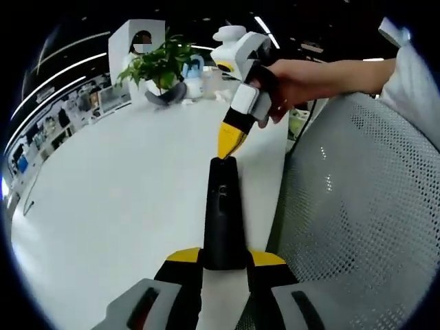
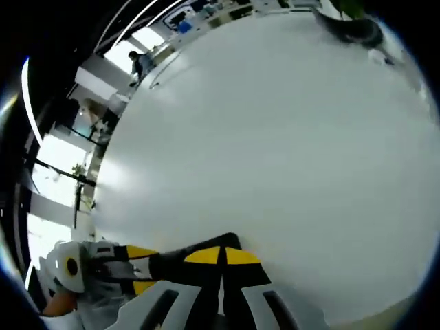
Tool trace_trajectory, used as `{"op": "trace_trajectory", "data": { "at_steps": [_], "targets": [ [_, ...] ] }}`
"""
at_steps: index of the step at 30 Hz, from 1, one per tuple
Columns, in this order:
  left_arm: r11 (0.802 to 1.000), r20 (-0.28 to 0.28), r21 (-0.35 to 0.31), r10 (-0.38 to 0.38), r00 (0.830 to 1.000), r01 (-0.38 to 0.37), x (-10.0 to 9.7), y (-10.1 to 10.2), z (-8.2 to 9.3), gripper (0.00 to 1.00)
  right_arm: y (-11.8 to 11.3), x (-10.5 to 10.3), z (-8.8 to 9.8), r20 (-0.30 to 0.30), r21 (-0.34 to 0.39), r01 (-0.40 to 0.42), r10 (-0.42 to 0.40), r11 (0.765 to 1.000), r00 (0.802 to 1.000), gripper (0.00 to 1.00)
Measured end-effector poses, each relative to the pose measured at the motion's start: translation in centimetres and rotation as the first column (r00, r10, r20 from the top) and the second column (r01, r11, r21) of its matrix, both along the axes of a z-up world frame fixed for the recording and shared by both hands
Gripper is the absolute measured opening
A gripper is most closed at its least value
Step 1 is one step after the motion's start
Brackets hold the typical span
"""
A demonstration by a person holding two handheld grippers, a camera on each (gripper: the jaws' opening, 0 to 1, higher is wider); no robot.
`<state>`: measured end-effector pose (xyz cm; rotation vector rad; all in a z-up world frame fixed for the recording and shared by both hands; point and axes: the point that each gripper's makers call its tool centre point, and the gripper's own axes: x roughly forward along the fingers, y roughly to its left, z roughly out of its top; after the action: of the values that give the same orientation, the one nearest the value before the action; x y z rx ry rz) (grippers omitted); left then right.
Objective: Press the specified remote control buttons in sequence, fully releasing each button before pressing the next.
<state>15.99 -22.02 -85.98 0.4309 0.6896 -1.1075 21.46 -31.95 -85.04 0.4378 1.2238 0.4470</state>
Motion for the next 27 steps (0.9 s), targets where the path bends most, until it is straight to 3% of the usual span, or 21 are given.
{"op": "trace_trajectory", "data": {
  "at_steps": [14, 18, 27],
  "targets": [
    [1.0, 0.008, -0.004, -0.007, 1.0, 0.007, -0.1, -0.1, 0.1, 0.25, 0.3, -0.1, 0.2, 0.006, -0.027, -0.046, 0.046, 0.999, 0.999, 0.0],
    [1.0, 0.011, -0.005, -0.009, 1.0, 0.009, -0.1, -0.2, 0.1, 0.25, 1.1, -0.3, 0.6, -0.002, 0.022, -0.06, 0.06, 0.998, 0.998, 0.0],
    [1.0, 0.013, -0.006, -0.009, 1.0, 0.009, -0.1, -0.2, 0.1, 0.25, 1.2, -0.5, 0.3, -0.027, 0.043, -0.055, 0.056, 0.998, 0.998, 0.0]
  ]
}}
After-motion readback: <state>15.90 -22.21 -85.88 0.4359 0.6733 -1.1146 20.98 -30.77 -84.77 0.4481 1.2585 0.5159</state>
